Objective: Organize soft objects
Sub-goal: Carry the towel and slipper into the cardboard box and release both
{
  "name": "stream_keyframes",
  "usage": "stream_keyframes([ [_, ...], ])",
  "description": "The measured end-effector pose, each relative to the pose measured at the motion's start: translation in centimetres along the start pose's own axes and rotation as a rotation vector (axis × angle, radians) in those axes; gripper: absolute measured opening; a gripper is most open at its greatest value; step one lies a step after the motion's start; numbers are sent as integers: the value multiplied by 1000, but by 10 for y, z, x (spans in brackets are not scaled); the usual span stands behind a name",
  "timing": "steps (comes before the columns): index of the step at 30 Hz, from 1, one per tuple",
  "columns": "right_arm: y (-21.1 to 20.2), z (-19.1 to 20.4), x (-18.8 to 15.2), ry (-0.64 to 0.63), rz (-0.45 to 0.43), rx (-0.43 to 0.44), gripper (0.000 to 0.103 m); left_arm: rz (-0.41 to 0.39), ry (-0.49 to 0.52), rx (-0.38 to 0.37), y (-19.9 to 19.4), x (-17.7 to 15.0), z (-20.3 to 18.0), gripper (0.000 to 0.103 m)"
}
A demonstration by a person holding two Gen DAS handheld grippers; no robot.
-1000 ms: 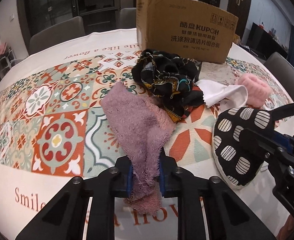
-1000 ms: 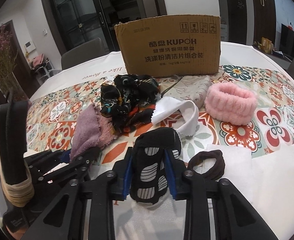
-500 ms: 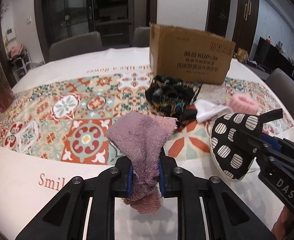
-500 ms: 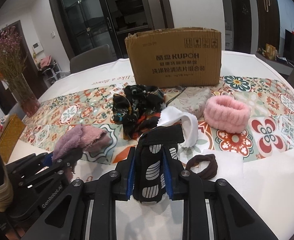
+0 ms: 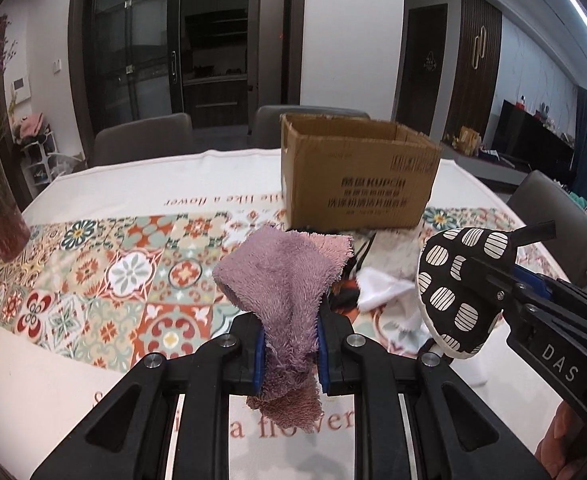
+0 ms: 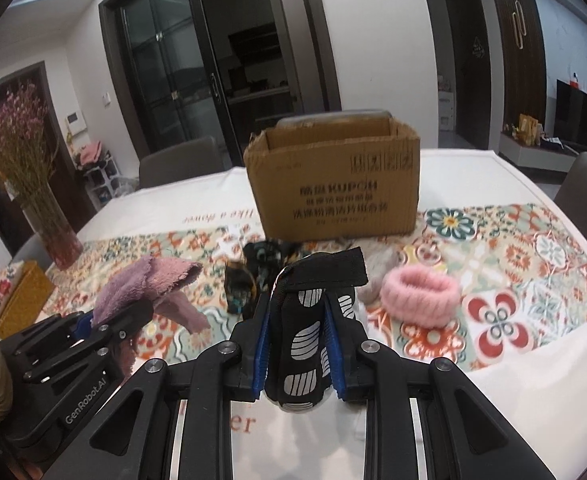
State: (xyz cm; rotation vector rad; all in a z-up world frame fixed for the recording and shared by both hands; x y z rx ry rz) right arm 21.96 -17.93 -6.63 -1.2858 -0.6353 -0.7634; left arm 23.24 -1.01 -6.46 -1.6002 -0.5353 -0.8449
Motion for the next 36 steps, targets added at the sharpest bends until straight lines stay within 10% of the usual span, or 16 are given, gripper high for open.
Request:
stream_keyframes([
  [36, 40, -51, 159, 45, -172, 52, 26, -117, 83, -78, 66, 176, -51, 20],
])
Point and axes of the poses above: each gripper's, at about its wrist camera, not at the fingertips, and y roughly the way its jaws point, z to its left, x to its top, the point moved 4 cm from there along y, roughly the way its jaws point, and after that the axes turned 1 degree about -x, right-handed, at the moved point
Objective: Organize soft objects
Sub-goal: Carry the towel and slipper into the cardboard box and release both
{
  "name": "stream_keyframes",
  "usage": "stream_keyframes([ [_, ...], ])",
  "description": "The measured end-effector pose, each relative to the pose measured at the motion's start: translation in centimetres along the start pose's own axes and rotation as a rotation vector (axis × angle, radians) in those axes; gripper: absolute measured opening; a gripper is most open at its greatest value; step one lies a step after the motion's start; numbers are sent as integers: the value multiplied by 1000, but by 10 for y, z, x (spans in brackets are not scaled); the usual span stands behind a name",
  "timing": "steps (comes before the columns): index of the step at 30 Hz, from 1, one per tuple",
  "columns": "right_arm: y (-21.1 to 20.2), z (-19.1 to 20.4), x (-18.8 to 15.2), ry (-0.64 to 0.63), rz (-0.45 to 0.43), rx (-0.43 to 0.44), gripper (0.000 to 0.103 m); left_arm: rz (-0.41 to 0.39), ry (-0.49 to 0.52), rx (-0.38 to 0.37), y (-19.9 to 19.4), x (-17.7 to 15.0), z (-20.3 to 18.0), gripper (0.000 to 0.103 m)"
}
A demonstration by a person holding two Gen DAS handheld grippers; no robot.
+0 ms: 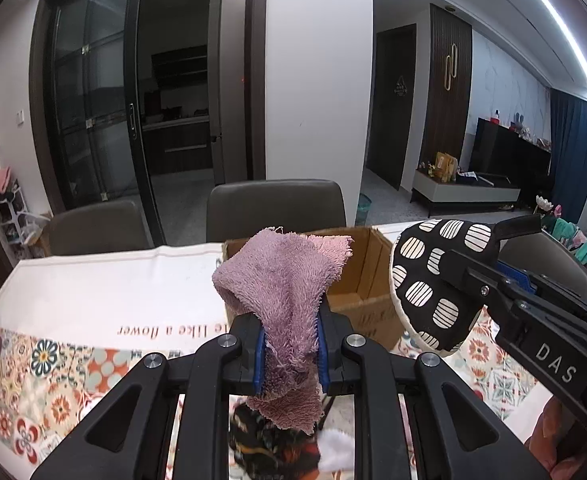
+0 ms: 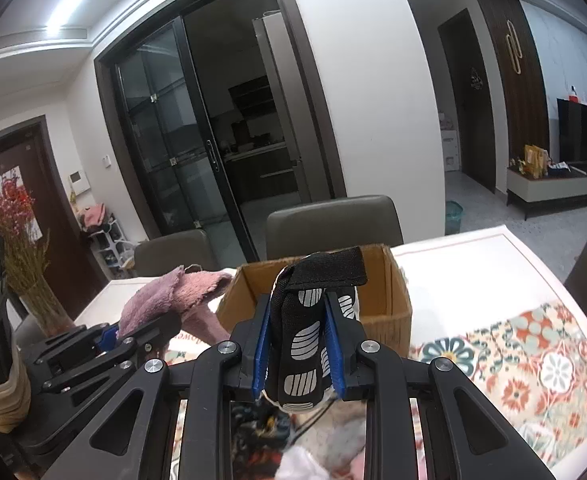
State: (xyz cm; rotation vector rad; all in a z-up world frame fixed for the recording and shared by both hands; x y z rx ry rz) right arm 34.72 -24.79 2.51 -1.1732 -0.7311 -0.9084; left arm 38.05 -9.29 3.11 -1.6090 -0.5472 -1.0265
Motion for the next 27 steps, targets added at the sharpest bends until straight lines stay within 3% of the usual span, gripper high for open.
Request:
stream_keyframes([
  [10, 44, -20, 26, 9, 51, 27, 26, 49, -5, -28, 45, 28, -6, 20],
  [21, 113, -41, 36, 23, 171, 45, 26, 195, -73, -79, 114, 38, 6, 21],
  [27, 147, -52, 32, 26, 256, 40, 27, 266, -77, -57, 143, 33, -1, 25],
])
Point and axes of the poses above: each gripper's, at about its wrist camera, not at the fingertips, and y roughly the way its jaws point, z to its left, x to its top, the point moved 4 cm from there along y, roughly the way its jaws point, and after that the axes turned 1 degree about -x, right-handed, at the moved point
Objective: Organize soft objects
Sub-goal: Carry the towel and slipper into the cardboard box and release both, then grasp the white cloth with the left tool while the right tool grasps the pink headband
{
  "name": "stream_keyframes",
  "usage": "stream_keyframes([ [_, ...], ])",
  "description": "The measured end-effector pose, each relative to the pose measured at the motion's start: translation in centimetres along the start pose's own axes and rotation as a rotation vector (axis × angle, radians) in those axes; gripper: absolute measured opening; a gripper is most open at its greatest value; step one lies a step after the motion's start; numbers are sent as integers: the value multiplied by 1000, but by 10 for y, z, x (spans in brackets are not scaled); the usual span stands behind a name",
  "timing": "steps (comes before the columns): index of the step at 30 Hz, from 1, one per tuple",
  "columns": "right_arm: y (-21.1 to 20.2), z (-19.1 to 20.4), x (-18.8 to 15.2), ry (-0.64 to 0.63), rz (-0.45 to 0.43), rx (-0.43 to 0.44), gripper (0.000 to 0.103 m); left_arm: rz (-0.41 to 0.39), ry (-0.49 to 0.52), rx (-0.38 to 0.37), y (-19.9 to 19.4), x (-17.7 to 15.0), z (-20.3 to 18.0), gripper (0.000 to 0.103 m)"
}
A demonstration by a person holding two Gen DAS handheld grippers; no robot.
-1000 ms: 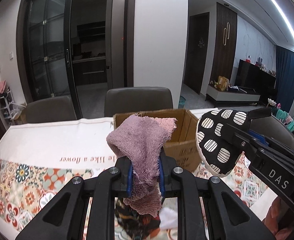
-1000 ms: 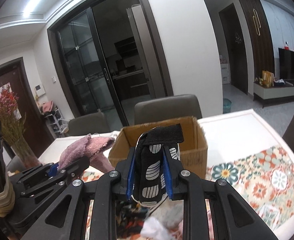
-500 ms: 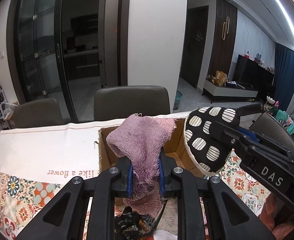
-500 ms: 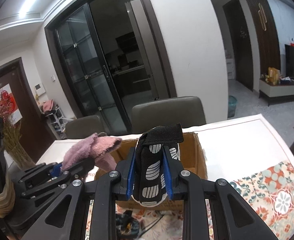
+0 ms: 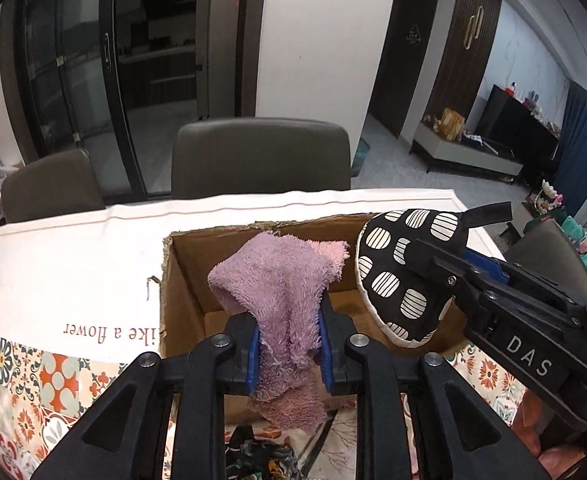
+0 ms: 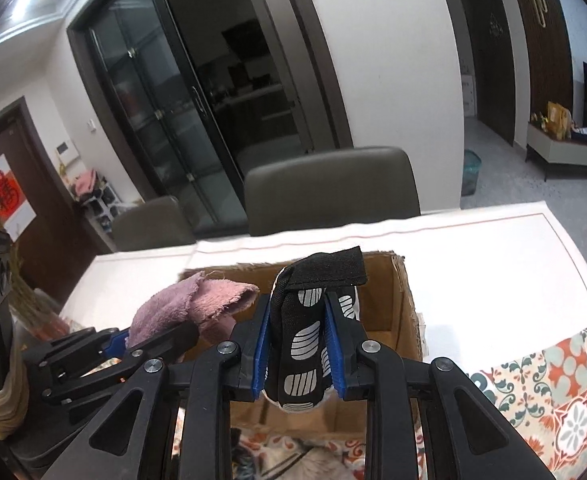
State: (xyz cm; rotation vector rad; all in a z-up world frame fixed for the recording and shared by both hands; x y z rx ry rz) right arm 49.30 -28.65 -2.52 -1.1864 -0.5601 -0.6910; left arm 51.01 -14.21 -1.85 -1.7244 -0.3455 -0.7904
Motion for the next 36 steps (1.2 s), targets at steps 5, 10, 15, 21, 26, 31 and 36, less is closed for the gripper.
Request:
stream_keyframes([
  [5, 20, -6, 1, 10, 59, 6, 29, 30, -11, 12, 12, -1, -3, 48],
  [10, 20, -9, 6, 21, 57, 0, 56, 4, -4, 56, 5, -3, 1, 55],
  [15, 3, -11, 6, 14, 27, -78, 57, -33, 5, 135, -14, -8, 6, 56],
  [21, -25, 0, -2, -19, -10, -151, 57, -85, 35, 177, -44, -22, 8, 56],
  [26, -51, 13, -14, -48, -50, -165, 57, -119, 35, 189, -71, -35, 7, 56],
  [31, -74, 19, -28, -56, -67, -168, 57, -158, 53, 187, -96, -50, -1, 57],
  [36, -96, 20, -46, -67, -75, -149, 57, -171, 88, 155, -111, -69, -14, 58],
])
Point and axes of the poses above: each gripper's, at about its wrist camera, not at the fingertips, and y roughly the way its jaws point, z to its left, x to its top, the point moved 4 cm from there along y, roughly the way its jaws point, and after that the axes turned 1 degree about -x, right-handed, at the moved point
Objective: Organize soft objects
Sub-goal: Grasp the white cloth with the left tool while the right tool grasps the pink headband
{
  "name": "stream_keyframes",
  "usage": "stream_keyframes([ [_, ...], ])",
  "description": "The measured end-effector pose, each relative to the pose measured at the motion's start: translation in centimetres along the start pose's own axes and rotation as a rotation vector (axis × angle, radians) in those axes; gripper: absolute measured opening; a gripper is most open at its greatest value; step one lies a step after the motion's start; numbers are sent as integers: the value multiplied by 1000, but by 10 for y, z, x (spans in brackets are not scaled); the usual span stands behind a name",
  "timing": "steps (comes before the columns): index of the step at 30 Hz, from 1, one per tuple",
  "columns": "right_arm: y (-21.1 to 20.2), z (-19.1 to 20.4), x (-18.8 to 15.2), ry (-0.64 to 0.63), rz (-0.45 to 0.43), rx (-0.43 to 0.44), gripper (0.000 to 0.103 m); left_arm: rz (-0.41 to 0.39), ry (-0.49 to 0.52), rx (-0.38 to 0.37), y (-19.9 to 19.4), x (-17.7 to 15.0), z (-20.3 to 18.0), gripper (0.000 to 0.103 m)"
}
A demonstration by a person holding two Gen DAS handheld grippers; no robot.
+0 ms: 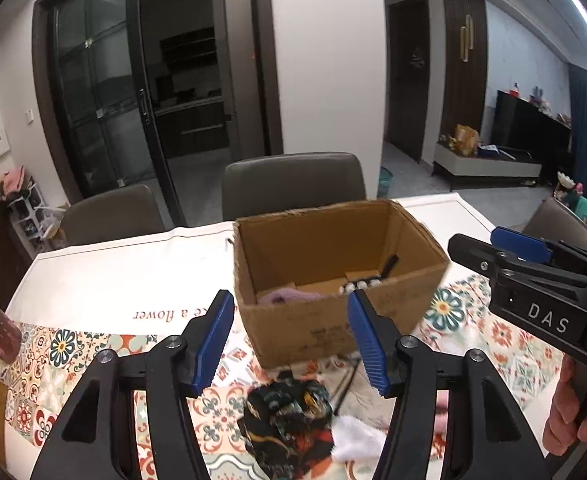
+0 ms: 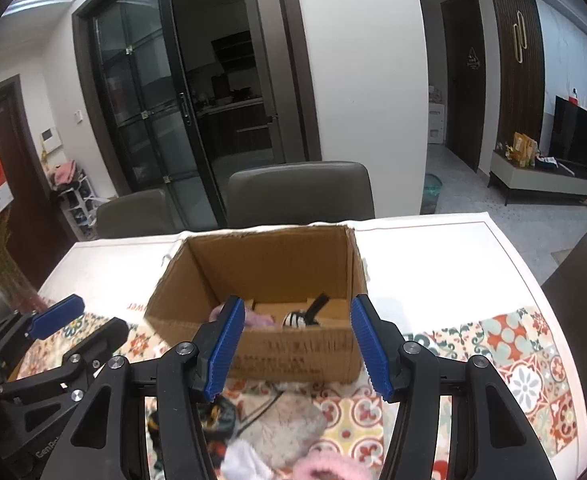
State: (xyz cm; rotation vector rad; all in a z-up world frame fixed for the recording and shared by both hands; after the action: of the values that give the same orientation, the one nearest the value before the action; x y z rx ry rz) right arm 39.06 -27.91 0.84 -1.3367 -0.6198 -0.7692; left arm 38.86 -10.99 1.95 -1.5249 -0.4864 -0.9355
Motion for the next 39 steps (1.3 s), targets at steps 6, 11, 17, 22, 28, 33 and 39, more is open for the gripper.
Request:
stream_keyframes([
  [6, -22, -6, -26, -12, 5, 12, 57, -6, 27, -35, -19, -23, -15, 58],
  [11, -38, -19, -43, 10, 11, 8, 63, 2, 51, -70, -32, -37, -28, 59],
  [17, -51, -26, -66, 3, 28, 10, 63, 4, 79, -92, -44, -55, -42, 60],
  [22, -55, -32, -89, -5, 57, 10, 68, 20, 113, -100, -48, -72, -54, 62],
  [28, -57, -35, -115, -45, 97, -11, 68, 55, 135, -108, -47, -95, -62, 62],
  [33, -51, -36, -132, -56, 148, -2, 68, 99, 137, -136, -41, -109, -68, 62],
  [39, -37, -38, -148, -70, 219, -2, 68, 163, 157, -154, -28, -126, -74, 62],
])
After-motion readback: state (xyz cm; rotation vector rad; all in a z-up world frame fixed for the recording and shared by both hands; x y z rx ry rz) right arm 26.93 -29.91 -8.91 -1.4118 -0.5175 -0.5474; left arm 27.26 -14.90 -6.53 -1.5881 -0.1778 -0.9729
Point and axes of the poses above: each gripper's, at about its wrist camera, not at the fingertips, and y roughly the way its jaws point, z to its left, x to its top, the point moved 4 cm from there along y, roughly the way its jaws point, and after that the axes turned 1 degree about -x, right-handed, at the moved point
